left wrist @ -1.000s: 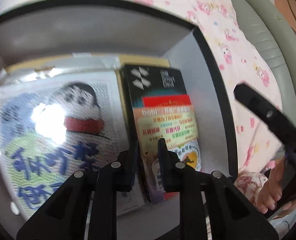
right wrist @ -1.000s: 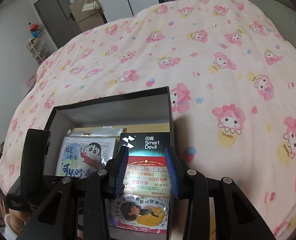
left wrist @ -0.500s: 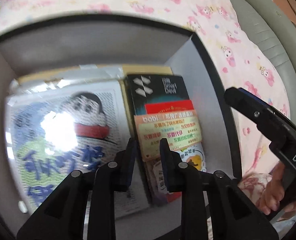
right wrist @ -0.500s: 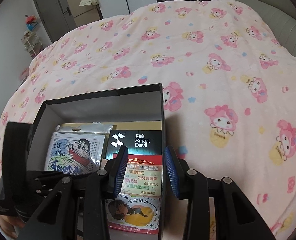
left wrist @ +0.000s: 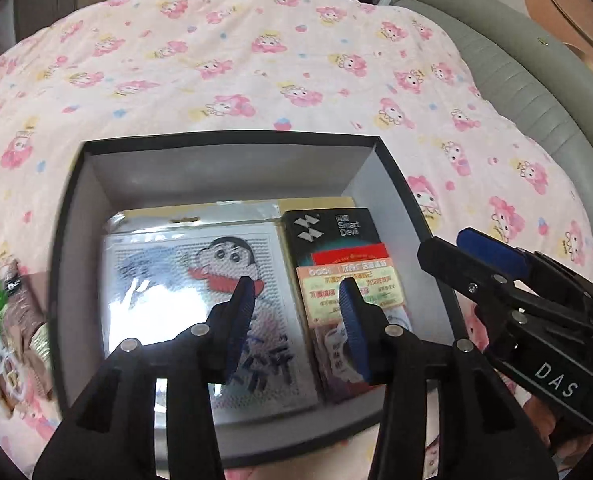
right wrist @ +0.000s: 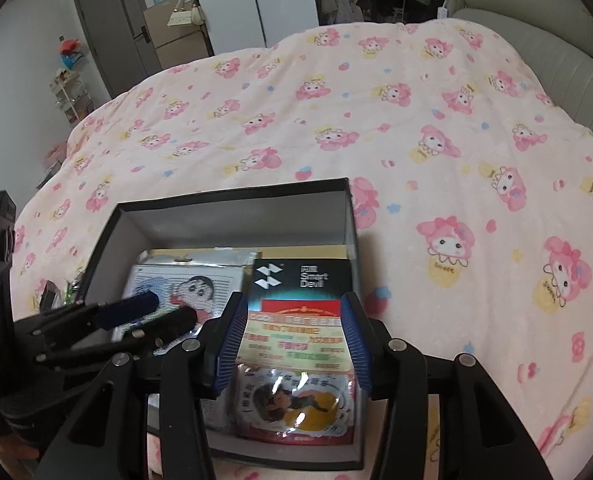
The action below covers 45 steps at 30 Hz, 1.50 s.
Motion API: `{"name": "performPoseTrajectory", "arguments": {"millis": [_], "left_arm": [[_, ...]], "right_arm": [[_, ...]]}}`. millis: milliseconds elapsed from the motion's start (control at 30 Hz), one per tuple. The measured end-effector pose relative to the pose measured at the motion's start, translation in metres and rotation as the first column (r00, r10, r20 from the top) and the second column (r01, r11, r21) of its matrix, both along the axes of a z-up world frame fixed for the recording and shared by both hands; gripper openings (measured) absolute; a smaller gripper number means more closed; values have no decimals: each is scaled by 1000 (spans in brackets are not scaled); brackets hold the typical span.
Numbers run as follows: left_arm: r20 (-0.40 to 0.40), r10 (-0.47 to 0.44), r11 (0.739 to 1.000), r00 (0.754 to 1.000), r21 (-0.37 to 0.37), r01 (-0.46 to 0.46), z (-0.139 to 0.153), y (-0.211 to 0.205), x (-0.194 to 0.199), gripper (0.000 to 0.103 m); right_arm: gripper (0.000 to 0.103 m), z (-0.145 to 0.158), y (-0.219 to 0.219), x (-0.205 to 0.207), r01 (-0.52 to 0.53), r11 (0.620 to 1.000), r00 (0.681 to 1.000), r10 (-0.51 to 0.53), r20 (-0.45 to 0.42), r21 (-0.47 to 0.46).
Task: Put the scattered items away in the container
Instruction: 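Withdraw the left gripper from the box toward the clear phone case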
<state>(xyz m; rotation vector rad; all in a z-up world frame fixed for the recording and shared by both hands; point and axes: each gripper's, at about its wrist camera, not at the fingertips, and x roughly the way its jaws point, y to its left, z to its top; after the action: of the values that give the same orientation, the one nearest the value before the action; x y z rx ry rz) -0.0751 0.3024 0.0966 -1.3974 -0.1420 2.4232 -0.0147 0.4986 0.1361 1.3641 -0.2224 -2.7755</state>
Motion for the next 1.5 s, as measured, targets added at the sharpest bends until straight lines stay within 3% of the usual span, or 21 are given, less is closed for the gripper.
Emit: {"name": "performPoseTrajectory", "arguments": {"millis": [267,567,767,1000,1500], "left_arm": [[-74,50,999,996,12,-49,42,-39,46,44],[-94,72,997,993,37,-69,69,-75,107,44],[-87,80,997,993,30,-77,71,-86,137,44],[-99,151,988,984,44,-147,82,-124,158,44],[-36,360,932,932,49,-359,58,-243,194,44]], "right_arm": [[44,27,-32,31,-57,998,997,55,-49,-23],[44,56,-73,83,-120,992,989,115,-98,-47],[44,62,-88,119,-132,987,987,122,-101,-95],[44,73,-124,126,-202,976,975,192,-114,-79],[44,58,-244,115,-436,894,900,431,-64,-100]]}}
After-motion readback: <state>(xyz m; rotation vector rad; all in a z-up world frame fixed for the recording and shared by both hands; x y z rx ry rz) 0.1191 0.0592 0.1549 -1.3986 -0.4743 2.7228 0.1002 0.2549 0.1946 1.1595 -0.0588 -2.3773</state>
